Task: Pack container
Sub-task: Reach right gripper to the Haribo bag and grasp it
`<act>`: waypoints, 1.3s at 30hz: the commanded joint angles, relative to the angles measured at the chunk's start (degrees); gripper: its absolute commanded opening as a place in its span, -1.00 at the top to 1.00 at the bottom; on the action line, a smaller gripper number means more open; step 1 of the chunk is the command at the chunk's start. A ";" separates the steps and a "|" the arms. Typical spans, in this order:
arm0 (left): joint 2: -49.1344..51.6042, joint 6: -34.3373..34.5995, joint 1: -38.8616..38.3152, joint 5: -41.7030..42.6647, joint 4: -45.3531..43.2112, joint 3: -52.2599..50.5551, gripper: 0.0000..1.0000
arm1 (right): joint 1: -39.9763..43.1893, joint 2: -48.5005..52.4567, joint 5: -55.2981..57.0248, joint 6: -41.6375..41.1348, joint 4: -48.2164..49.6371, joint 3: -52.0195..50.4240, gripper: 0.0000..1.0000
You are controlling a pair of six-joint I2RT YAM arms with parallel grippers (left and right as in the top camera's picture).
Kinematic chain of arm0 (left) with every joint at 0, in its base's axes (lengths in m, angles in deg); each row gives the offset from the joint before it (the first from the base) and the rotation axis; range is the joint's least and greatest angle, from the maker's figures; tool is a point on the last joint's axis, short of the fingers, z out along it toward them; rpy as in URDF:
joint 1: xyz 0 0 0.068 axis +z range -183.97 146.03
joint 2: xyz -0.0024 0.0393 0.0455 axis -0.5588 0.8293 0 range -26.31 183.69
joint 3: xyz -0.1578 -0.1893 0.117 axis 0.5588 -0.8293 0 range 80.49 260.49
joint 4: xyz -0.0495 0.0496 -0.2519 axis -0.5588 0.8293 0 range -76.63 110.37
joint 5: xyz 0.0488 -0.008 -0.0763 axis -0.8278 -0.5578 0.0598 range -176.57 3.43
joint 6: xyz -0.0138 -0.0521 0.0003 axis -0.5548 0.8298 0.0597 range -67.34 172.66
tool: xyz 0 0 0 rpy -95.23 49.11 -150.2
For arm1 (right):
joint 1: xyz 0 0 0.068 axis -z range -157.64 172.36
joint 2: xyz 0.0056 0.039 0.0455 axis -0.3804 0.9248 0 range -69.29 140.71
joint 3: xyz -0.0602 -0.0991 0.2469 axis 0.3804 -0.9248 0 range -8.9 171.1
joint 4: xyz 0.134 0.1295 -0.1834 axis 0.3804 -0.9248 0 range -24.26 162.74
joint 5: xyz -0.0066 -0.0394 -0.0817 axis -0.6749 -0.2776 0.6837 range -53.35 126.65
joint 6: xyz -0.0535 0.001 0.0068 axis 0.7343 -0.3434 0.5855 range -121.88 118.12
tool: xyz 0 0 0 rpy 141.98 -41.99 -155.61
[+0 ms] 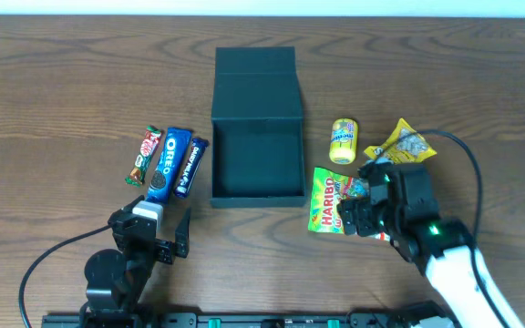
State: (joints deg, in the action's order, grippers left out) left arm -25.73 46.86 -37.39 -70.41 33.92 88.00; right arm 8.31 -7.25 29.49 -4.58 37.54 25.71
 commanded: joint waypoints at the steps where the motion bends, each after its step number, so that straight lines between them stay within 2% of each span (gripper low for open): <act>1: -0.35 0.66 0.28 0.37 0.20 -1.25 -0.90 | -1.79 5.42 2.01 7.54 -0.24 2.25 -0.68; 8: -0.35 0.66 0.31 0.37 0.20 -1.25 -0.90 | -7.04 12.41 13.07 7.56 2.67 2.23 -0.66; 17: -0.35 0.66 0.31 0.37 0.20 -1.25 -0.91 | -7.74 21.03 15.96 11.41 10.16 2.23 -0.51; 19: -0.35 0.66 0.31 0.37 0.20 -1.25 -0.90 | -7.74 22.82 15.96 11.39 11.10 2.23 -0.32; 20: -0.35 0.66 0.31 0.37 0.20 -1.25 -0.90 | -7.74 23.34 15.96 11.39 11.26 2.23 -0.14; 22: -0.35 0.66 0.31 0.37 0.20 -1.25 -0.91 | -7.74 24.30 15.93 11.37 11.45 2.23 0.45; 24: -0.35 0.66 0.31 0.37 0.20 -1.25 -0.90 | -7.74 24.81 15.74 11.37 11.41 2.23 0.72; 28: -0.35 0.66 0.31 0.37 0.20 -1.25 -0.90 | -7.74 25.24 13.16 11.37 11.41 2.19 0.95; 33: -0.35 0.66 0.31 0.37 0.20 -1.25 -0.91 | -7.74 25.20 7.58 10.97 11.39 2.21 0.97; 39: -0.35 0.66 0.31 0.37 0.20 -1.25 -0.91 | -7.74 23.17 6.86 -3.32 10.01 2.69 0.98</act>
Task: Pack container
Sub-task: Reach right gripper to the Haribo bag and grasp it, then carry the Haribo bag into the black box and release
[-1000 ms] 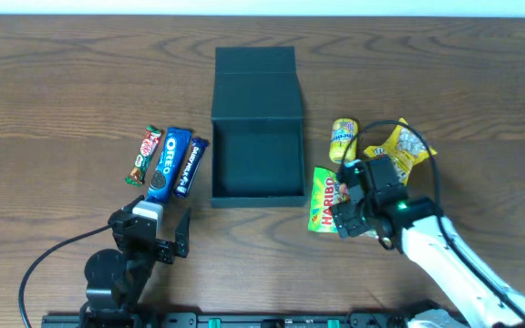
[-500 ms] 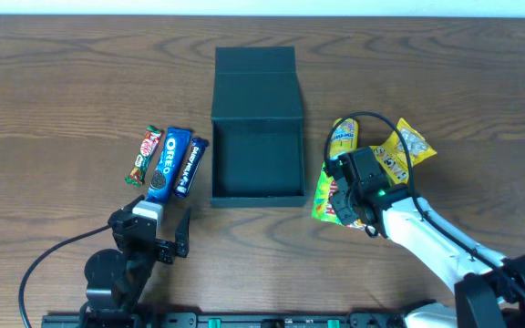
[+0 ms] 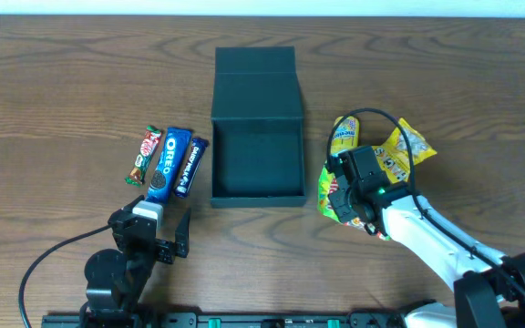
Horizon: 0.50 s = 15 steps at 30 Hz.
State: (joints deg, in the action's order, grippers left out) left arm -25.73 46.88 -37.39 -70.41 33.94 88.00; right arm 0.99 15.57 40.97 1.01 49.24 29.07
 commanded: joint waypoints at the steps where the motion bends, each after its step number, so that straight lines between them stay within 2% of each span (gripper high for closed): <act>1: -0.35 0.63 0.31 0.37 0.17 -1.25 -0.91 | -0.42 -0.46 -4.81 -11.23 -2.32 -0.48 0.98; 7: -0.35 0.63 0.28 0.37 0.17 -1.25 -0.91 | -0.42 -8.57 -4.79 -21.64 -9.31 1.92 0.97; 11: -0.35 0.63 0.31 0.37 0.17 -1.25 -0.91 | -0.42 -15.23 -5.77 -34.93 -14.03 5.07 0.97; 15: -0.35 0.63 0.31 0.37 0.17 -1.25 -0.90 | -0.63 -19.65 -12.81 -45.88 -11.54 8.13 0.97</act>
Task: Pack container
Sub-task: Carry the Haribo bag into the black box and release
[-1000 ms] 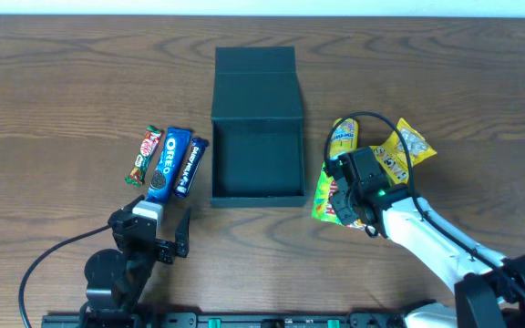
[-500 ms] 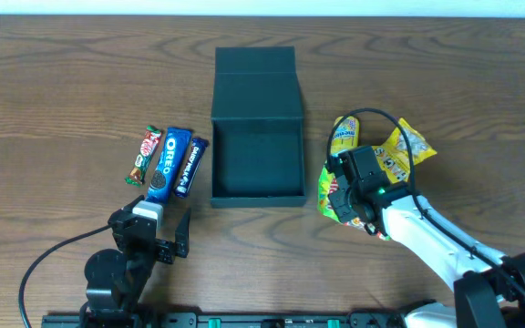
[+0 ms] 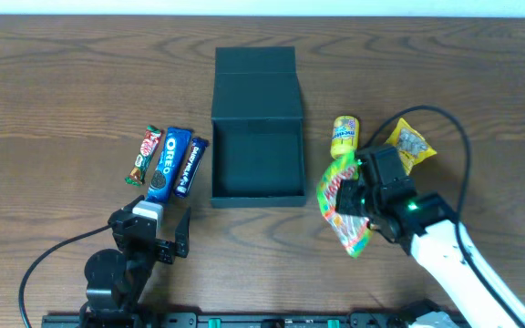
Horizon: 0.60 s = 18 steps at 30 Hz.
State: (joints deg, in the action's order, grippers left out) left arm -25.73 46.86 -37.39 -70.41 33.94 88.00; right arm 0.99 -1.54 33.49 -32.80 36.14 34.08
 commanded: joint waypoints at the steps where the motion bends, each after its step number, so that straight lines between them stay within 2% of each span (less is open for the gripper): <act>1: -0.35 0.66 0.31 0.37 0.17 -1.25 -0.91 | -0.92 -2.73 -6.25 -14.12 3.10 3.52 0.97; 6: -0.35 0.66 0.31 0.37 0.17 -1.25 -0.91 | -4.98 -0.48 -7.87 -22.77 14.58 4.22 0.97; 9: -0.35 0.66 0.31 0.37 0.17 -1.25 -0.91 | -9.03 3.15 -7.80 -24.41 20.00 6.03 0.97; 14: -0.35 0.66 0.31 0.37 0.17 -1.25 -0.91 | -14.49 12.72 -4.61 -27.58 19.91 14.73 0.97; 18: -0.35 0.66 0.31 0.37 0.17 -1.25 -0.91 | -16.31 20.65 -4.22 -34.14 19.96 20.13 0.97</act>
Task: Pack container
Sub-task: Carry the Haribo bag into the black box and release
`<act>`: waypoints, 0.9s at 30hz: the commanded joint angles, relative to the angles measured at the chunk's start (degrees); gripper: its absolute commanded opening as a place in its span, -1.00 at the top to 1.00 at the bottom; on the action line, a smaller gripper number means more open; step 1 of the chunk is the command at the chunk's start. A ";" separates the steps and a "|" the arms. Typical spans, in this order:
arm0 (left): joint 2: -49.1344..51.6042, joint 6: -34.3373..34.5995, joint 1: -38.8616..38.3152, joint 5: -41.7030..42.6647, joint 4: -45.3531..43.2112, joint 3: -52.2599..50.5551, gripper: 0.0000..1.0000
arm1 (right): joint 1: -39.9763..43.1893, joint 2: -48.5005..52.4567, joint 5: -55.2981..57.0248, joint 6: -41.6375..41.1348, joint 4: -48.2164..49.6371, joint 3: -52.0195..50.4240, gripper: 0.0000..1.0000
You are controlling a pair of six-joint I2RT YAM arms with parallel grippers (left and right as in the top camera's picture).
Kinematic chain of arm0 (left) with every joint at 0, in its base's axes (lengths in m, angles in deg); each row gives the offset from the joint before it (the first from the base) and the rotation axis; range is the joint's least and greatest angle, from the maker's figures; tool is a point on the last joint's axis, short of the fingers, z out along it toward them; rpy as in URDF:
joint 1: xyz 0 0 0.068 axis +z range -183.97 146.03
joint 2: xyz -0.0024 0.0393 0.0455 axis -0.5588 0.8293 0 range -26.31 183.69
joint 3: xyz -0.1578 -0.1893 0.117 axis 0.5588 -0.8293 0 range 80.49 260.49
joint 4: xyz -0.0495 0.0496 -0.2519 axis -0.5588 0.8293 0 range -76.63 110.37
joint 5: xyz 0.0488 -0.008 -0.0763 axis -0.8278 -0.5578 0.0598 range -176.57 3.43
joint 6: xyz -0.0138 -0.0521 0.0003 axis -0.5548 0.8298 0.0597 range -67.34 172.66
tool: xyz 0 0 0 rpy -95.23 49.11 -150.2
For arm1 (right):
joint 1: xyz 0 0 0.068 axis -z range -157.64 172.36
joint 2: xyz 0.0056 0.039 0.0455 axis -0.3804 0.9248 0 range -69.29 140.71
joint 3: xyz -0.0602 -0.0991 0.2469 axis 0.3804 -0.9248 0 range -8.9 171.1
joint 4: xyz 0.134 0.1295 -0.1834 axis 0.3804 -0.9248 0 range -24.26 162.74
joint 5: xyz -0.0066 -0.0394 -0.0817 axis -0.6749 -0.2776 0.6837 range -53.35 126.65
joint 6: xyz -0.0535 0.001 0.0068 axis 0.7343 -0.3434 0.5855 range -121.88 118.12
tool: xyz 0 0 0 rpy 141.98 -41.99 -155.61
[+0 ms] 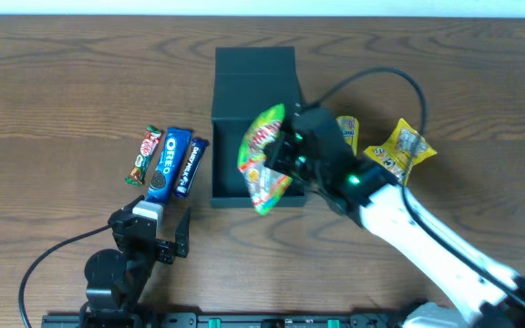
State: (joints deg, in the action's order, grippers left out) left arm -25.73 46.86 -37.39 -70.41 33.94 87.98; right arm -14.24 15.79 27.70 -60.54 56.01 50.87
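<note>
A dark green box [235, 196] stands open at the table's middle, its lid folded back behind it. Over its interior hangs the green Haribo bag [262, 162], with my right gripper [285, 157] shut on the bag's right edge. A yellow candy pack [346, 129] and a yellow snack bag [401, 150] lie right of the box. Left of it lie a red-and-green bar [141, 155], an Oreo pack [166, 163] and a dark blue bar [189, 167]. My left gripper [173, 235] rests near the front edge with its fingers apart, holding nothing.
The right arm's black cable [399, 84] loops above the yellow items. The left arm's cable [48, 260] trails along the front left. A white wall edge runs along the far side of the wooden table [62, 91].
My right gripper has moved left with the Haribo bag, from the table right of the box to above the box's open interior. The left arm has not moved.
My right gripper was by the Haribo bag lying right of the box. Then it was down on the bag. After that it held the bag lifted off the table, and now the bag hangs over the open box. The left arm stayed put throughout.
</note>
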 commanded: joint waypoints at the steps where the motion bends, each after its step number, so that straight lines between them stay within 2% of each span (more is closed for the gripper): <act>1: -0.35 0.66 0.31 0.37 0.17 -1.22 -0.91 | -1.33 5.27 1.99 -8.81 0.28 4.22 0.97; 6: -0.35 0.66 0.31 0.37 0.17 -1.22 -0.90 | -1.86 11.04 2.29 -16.98 1.95 5.53 0.96; 11: -0.35 0.66 0.31 0.37 0.17 -1.22 -0.90 | -2.49 13.99 2.71 -17.51 5.22 5.53 0.95; 13: -0.35 0.66 0.31 0.37 0.17 -1.22 -0.90 | -2.47 14.08 2.25 -15.04 6.86 5.53 0.23; 14: -0.35 0.66 0.28 0.37 0.17 -1.22 -0.90 | -2.47 14.03 2.21 -13.27 7.69 5.60 -0.26; 15: -0.35 0.66 0.31 0.37 0.17 -1.22 -0.91 | -2.47 13.84 1.88 -11.26 8.41 5.79 -0.62; 16: -0.35 0.66 0.31 0.37 0.17 -1.22 -0.91 | -2.43 13.66 1.53 -9.01 8.87 6.16 -0.88; 17: -0.35 0.66 0.31 0.37 0.17 -1.22 -0.91 | -2.34 13.27 1.40 -6.43 8.81 6.82 -0.99; 24: -0.35 0.66 0.31 0.37 0.17 -1.22 -0.90 | -1.31 8.72 3.32 8.68 5.05 9.03 -0.98; 27: -0.35 0.66 0.31 0.37 0.17 -1.22 -0.90 | -0.48 5.97 5.11 18.67 1.88 9.03 -0.99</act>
State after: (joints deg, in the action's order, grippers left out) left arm -25.73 46.86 -37.39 -70.41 33.94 87.98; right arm -15.62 24.88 30.23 -53.91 59.03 58.56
